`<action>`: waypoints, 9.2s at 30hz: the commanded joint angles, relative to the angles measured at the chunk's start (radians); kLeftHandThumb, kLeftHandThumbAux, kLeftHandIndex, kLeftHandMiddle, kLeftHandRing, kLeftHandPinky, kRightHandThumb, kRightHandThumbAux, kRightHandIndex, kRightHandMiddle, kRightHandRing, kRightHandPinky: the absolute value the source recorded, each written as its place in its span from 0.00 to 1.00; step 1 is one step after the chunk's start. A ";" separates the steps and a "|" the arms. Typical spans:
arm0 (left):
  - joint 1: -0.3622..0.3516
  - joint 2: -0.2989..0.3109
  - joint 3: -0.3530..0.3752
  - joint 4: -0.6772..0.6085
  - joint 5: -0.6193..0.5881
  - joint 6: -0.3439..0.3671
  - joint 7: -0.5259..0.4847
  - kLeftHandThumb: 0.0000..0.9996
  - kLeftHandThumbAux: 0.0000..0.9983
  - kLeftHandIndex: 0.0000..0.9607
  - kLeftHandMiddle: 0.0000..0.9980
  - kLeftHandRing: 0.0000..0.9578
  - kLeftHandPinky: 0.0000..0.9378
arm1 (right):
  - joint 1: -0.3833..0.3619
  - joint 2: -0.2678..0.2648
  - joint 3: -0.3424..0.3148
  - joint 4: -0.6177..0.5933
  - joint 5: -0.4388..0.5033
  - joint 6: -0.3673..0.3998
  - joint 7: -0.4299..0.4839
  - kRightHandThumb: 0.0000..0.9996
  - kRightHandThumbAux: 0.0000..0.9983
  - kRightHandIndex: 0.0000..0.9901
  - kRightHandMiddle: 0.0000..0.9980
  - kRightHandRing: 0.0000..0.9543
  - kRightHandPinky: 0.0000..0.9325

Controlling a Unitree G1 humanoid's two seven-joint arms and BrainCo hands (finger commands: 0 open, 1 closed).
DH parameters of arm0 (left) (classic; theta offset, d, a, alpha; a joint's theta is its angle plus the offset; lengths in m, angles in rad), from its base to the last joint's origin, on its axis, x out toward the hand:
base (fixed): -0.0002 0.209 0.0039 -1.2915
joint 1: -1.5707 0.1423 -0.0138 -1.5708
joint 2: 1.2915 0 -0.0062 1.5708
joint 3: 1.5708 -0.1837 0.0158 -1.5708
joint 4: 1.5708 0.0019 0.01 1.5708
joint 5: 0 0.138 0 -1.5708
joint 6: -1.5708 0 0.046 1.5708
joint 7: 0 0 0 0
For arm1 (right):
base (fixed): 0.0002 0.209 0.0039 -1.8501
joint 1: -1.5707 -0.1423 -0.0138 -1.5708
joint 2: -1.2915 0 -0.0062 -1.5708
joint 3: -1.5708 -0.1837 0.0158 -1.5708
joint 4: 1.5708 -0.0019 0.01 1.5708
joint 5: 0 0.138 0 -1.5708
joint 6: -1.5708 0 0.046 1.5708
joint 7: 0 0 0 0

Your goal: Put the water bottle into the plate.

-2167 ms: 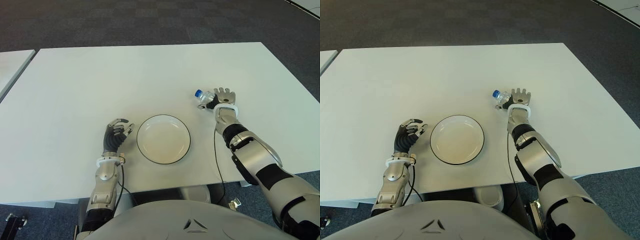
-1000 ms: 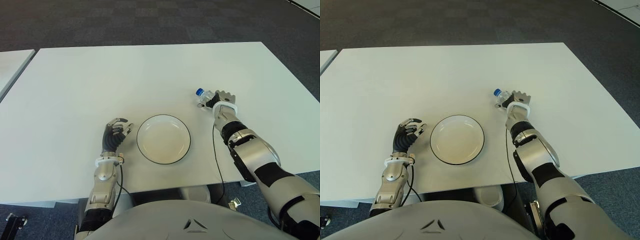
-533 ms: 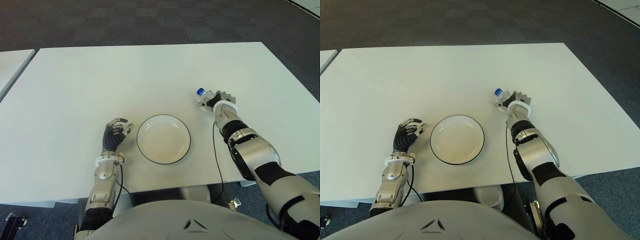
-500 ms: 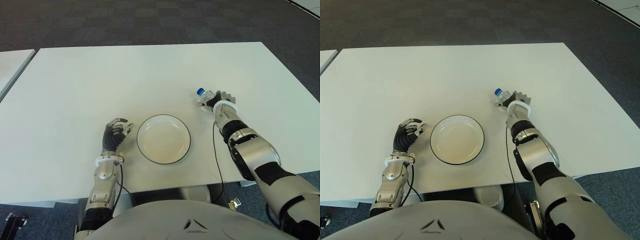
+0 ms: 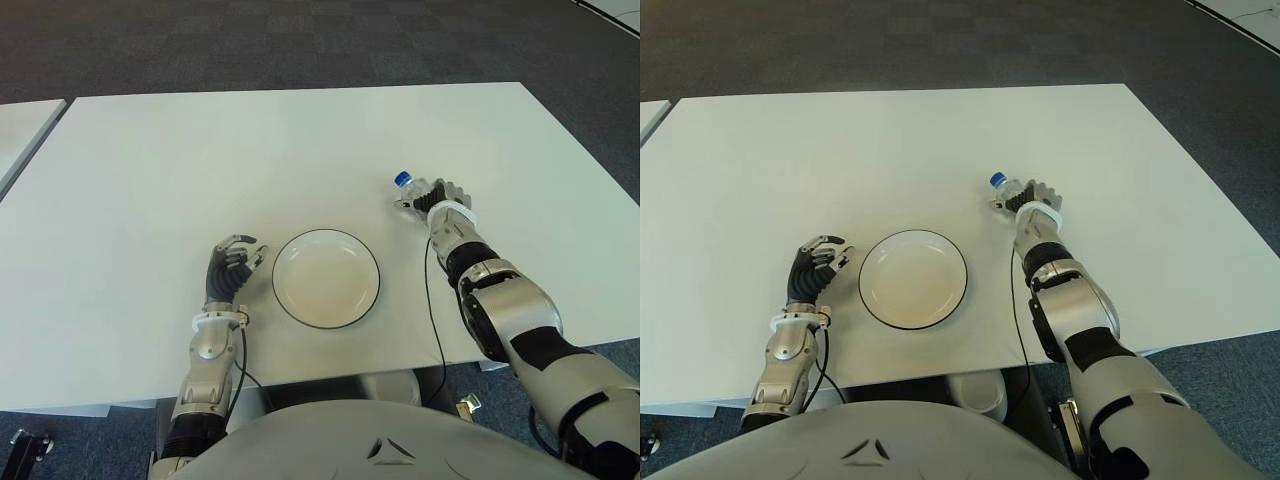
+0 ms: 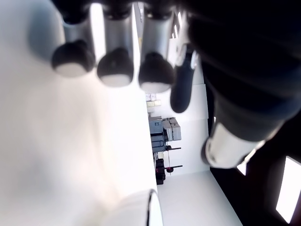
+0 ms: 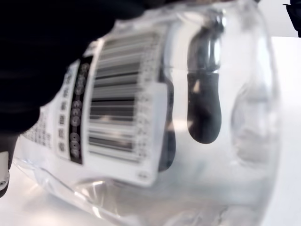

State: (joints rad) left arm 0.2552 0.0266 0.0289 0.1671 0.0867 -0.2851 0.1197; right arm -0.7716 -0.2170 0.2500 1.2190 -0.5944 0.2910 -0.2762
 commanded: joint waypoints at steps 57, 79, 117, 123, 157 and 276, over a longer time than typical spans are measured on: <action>0.025 -0.020 0.006 -0.028 0.002 0.063 0.016 0.70 0.72 0.45 0.87 0.91 0.92 | 0.668 -0.069 0.042 -1.269 0.033 -0.616 -0.025 0.70 0.73 0.44 0.87 0.91 0.94; 0.031 -0.026 0.008 -0.041 -0.003 0.077 0.015 0.70 0.73 0.45 0.86 0.91 0.92 | 0.644 -0.164 0.124 -1.207 0.055 -0.860 0.249 0.71 0.73 0.44 0.91 0.94 0.96; 0.034 -0.024 0.018 -0.043 -0.003 0.086 0.026 0.70 0.72 0.46 0.88 0.92 0.93 | 0.433 -0.077 0.358 -0.745 -0.266 -0.756 0.265 0.70 0.73 0.44 0.88 0.92 0.94; 0.036 -0.026 0.020 -0.044 -0.010 0.084 0.023 0.70 0.72 0.46 0.88 0.92 0.93 | 0.428 -0.084 0.381 -0.756 -0.292 -0.708 0.287 0.69 0.73 0.44 0.86 0.90 0.91; 0.023 -0.024 0.029 -0.008 -0.005 0.047 0.013 0.70 0.72 0.45 0.88 0.92 0.93 | 0.448 -0.151 0.431 -0.849 -0.288 -0.681 0.345 0.29 0.32 0.00 0.00 0.00 0.00; 0.015 -0.016 0.026 0.009 0.003 0.035 0.011 0.70 0.72 0.46 0.88 0.92 0.92 | 0.536 -0.178 0.355 -0.930 -0.383 -0.736 -0.252 0.19 0.22 0.00 0.00 0.00 0.00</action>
State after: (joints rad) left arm 0.2585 0.0114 0.0575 0.1630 0.0896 -0.2747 0.1353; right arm -0.2557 -0.3945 0.6203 0.2950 -0.9857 -0.4546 -0.5281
